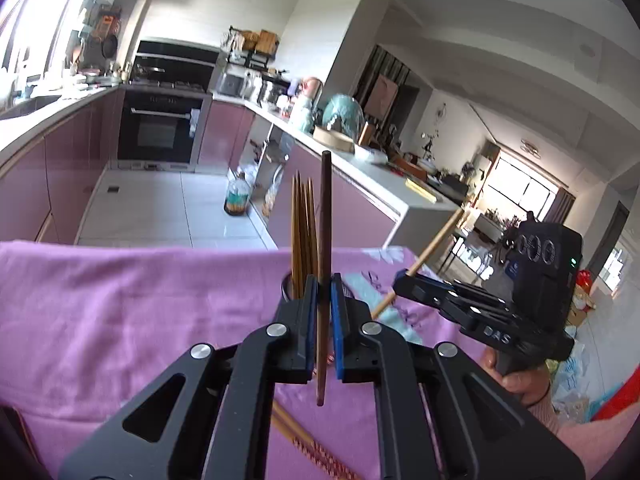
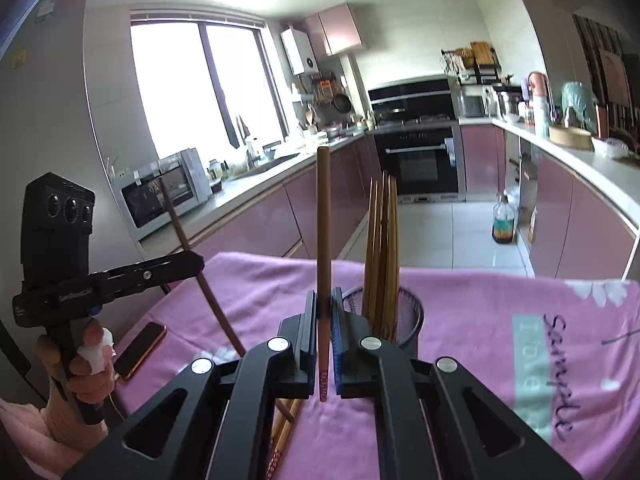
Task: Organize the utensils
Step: 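Lift both chopsticks upright and carry them over the mesh cup, then lower both chopsticks into the mesh cup and open both grippers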
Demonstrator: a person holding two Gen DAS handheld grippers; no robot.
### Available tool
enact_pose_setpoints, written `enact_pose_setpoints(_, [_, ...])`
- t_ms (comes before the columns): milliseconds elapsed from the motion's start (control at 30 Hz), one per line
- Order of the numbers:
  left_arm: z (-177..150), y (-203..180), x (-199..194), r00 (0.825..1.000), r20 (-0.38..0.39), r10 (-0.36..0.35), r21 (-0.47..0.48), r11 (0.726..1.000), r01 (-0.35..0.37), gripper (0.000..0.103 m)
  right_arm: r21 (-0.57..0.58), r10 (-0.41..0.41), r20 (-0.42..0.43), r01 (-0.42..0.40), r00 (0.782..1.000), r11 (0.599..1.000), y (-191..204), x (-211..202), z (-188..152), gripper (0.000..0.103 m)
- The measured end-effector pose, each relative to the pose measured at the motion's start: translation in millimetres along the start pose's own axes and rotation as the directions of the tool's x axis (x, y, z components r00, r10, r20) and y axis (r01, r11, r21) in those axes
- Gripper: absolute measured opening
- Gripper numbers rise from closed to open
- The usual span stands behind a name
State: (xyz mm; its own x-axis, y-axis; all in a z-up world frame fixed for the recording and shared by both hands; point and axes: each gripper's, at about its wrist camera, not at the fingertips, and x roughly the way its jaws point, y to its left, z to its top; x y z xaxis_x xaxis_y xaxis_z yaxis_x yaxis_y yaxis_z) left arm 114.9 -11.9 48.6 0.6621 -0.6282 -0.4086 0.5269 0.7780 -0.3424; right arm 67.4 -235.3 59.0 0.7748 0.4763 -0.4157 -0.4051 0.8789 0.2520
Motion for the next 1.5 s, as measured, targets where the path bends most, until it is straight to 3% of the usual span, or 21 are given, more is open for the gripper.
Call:
enact_pose_setpoints(400, [48,-28,1,0.996,0.084,0.002,0.069,0.998,-0.008,0.007,-0.036,-0.046,0.118,0.050,0.992,0.998,-7,-23,35,0.005])
enact_pose_setpoints(667, [69,-41,13,0.994,0.109,0.027,0.101,0.994,-0.038,0.007,-0.030,-0.075,0.138,0.080,0.988,0.996,-17,-14,44,0.005])
enact_pose_setpoints(933, [62,-35,54,0.997,-0.004,0.081,0.118,0.990,-0.080,0.007,-0.015,-0.095,0.026,0.096,0.995,0.995,-24,22,34,0.005])
enact_pose_setpoints(1067, [50,-33,78,0.988,-0.119,0.103,0.160,0.984,-0.083,0.007,-0.009,-0.112,-0.066,0.112,0.992,0.994,-30,42,26,0.005])
enact_pose_setpoints(1167, [45,-32,91,0.978,-0.164,0.132,0.192,0.976,-0.100,0.007,-0.007,-0.119,-0.132,0.119,0.984,0.993,-33,57,20,0.005])
enact_pose_setpoints(1500, [45,-19,114,0.965,-0.206,0.162,0.196,0.973,-0.121,0.008,0.021,-0.146,-0.171,0.152,0.974,0.988,-44,79,16,0.006])
